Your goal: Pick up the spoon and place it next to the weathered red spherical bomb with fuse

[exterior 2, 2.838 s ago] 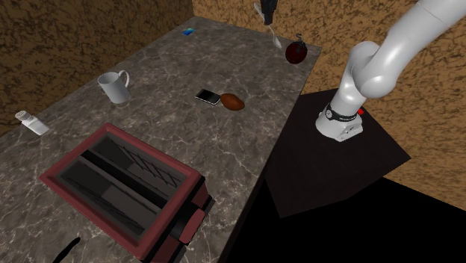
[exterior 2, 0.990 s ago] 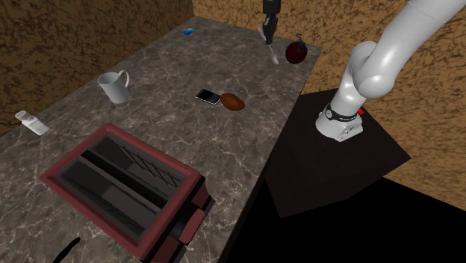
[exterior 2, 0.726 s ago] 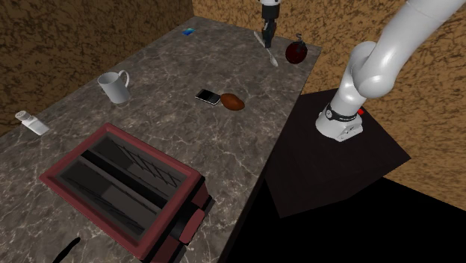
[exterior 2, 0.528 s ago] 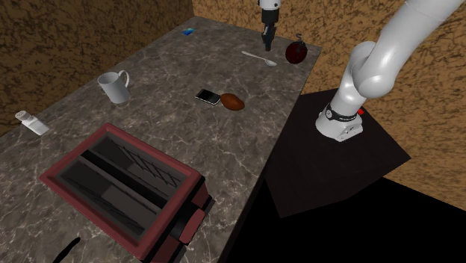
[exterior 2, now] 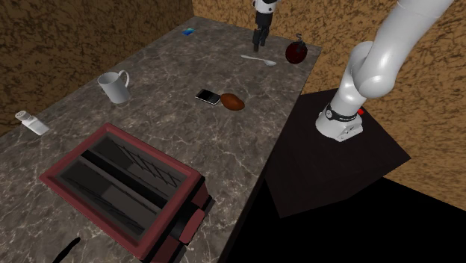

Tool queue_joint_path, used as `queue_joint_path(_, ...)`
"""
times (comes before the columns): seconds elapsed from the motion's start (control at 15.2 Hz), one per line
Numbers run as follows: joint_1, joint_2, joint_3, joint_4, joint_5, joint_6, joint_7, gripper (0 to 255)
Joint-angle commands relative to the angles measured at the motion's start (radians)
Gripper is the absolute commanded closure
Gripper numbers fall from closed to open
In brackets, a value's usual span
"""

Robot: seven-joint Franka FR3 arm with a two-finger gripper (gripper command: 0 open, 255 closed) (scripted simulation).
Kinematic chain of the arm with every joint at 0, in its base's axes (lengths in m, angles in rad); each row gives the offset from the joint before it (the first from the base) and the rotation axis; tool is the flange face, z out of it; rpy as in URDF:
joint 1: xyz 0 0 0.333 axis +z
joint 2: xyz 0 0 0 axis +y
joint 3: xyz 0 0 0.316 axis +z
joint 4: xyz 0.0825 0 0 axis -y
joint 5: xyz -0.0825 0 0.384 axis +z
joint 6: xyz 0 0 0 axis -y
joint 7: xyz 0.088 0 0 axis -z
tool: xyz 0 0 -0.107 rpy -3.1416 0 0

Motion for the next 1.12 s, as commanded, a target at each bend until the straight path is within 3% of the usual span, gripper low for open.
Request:
queue_joint_path(0.0,0.003,0.014,-0.001,-0.012,0.016,0.034,-0.011,0)
queue_joint_path(0.33,0.011,0.061,-0.001,-0.048,0.057,0.107,-0.039,0)
queue_joint_path(0.86,0.011,0.061,-0.001,-0.048,0.057,0.107,-0.039,0)
queue_joint_path(0.92,0.011,0.061,-0.001,-0.048,0.057,0.107,-0.039,255)
queue_joint_path(1.06,0.011,0.061,-0.001,-0.048,0.057,0.107,-0.039,255)
